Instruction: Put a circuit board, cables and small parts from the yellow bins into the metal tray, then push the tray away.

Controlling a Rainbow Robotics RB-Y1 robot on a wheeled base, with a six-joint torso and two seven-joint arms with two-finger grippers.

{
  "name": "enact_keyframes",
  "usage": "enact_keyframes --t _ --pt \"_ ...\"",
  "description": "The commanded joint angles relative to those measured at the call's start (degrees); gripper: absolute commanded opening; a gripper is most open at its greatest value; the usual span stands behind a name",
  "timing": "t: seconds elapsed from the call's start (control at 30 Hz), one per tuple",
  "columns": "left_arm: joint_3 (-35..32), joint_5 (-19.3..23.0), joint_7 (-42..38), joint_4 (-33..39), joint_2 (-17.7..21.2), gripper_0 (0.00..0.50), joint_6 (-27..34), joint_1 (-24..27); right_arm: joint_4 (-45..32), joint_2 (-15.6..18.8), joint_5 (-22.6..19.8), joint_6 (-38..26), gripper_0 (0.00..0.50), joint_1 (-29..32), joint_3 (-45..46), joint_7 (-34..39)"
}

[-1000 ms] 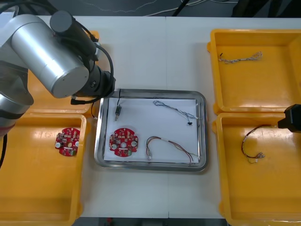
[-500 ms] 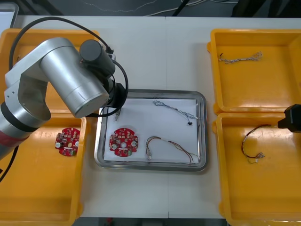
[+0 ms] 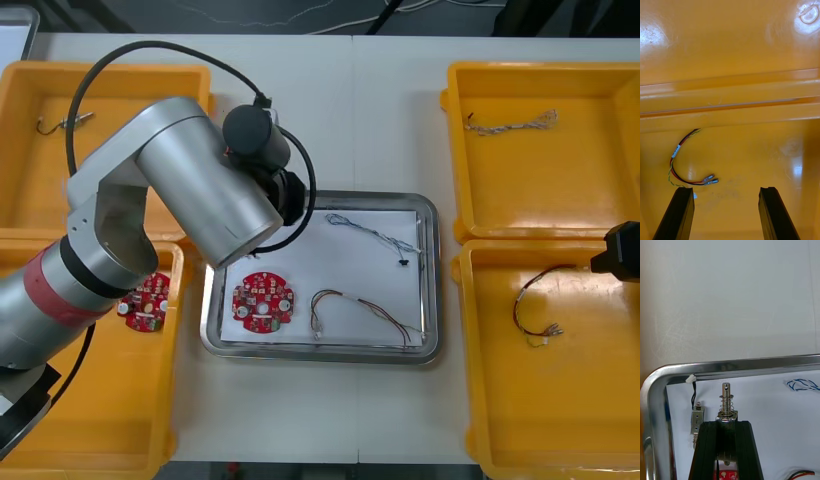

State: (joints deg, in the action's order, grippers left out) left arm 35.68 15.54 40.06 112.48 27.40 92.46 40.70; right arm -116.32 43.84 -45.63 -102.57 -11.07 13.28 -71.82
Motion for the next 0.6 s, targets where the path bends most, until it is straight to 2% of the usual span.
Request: enact_keyframes --t 0.03,0.27,0.43,0.6 --pt "3.69 -3.50 -4.38 0.11 -2.00 0.000 -2.46 -1.41 -1.80 -0.51 0.46 0.53 0.500 0.69 1.40 -2.97" --pt "7.29 -7.81 -5.43 -0.07 -2.18 0.000 -4.31 -3.34 -1.80 -0.51 0.46 0.53 0.500 0.69 1.40 -2.97" --pt "7.73 -8.16 -5.96 -0.07 -2.18 0.000 -4.57 -4.31 -1.80 -0.51 0.46 0.53 0.500 0.69 1.40 -2.97" --pt "9.67 -10.36 -6.93 -2.44 -2.53 0.000 -6.59 -4.57 -1.80 -0.51 0.46 0.53 0.500 0.69 1.40 -2.97"
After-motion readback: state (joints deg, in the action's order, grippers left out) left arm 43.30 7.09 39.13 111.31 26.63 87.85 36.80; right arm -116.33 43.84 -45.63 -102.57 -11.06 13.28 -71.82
